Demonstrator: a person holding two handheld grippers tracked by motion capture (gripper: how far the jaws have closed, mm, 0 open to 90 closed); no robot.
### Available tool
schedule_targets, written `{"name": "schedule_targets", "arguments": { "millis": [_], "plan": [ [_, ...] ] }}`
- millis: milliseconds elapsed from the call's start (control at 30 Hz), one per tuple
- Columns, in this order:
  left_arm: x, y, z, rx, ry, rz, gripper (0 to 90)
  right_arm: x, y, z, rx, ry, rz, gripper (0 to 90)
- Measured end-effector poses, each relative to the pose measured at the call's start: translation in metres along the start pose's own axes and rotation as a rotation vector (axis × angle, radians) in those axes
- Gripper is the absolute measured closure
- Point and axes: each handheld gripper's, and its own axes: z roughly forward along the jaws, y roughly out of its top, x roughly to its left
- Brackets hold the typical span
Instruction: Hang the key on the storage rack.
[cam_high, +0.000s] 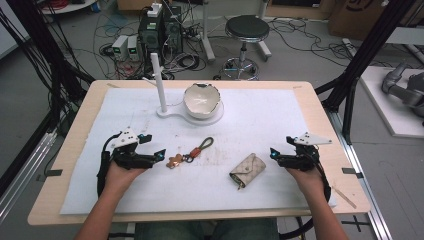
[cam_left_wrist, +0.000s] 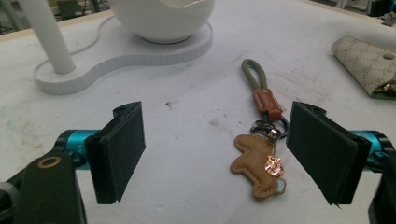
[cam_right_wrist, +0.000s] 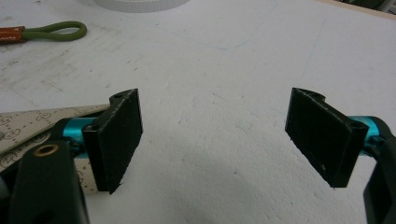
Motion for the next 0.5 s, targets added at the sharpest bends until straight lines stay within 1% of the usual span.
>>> {"name": "schedule_targets", "arguments": {
  "millis": [100,133,167,200,233,267,300,333,367,400,433,500],
  "plan": [
    [-0.003,0.003,0.007,0.004,-0.009,0.002,19.6,0.001,-0.001,0.0,0.007,-0.001,-0.005,19.3],
    [-0.006,0.005,0.014,0.007,-0.017,-0.001,19.6,0.001,-0.002,0.0,0.01,0.0,-0.009,19.3],
    [-0.006,0.005,0.014,0.007,-0.017,-0.001,19.6,0.001,-0.002,0.0,0.011,-0.001,-0.013,19.3],
    [-0.009,0.007,0.022,0.02,-0.023,0.003,19.6,0.002,-0.003,-0.001,0.013,-0.003,-0.018,19.3],
    [-0.009,0.007,0.022,0.02,-0.023,0.003,19.6,0.002,-0.003,-0.001,0.013,-0.003,-0.018,19.3],
    [-0.011,0.009,0.025,0.024,-0.026,0.005,19.6,0.002,-0.004,-0.001,0.015,-0.002,-0.022,19.3],
    [-0.015,0.011,0.033,0.029,-0.033,0.007,19.6,0.002,-0.005,-0.002,0.017,-0.003,-0.02,19.3],
    [-0.015,0.011,0.033,0.029,-0.033,0.007,19.6,0.002,-0.006,-0.003,0.017,-0.004,-0.02,19.3],
    [-0.017,0.013,0.037,0.033,-0.041,0.011,19.6,0.001,-0.006,-0.004,0.016,-0.005,-0.02,19.3],
    [-0.02,0.015,0.045,0.037,-0.059,0.009,19.6,0.001,-0.007,-0.005,0.017,-0.004,-0.015,19.3],
    [-0.02,0.015,0.045,0.037,-0.059,0.009,19.6,0.001,-0.007,-0.005,0.017,-0.004,-0.015,19.3],
    [-0.025,0.017,0.053,0.042,-0.064,0.004,19.6,-0.001,-0.009,-0.007,0.017,-0.01,-0.009,19.3]
  ]
}}
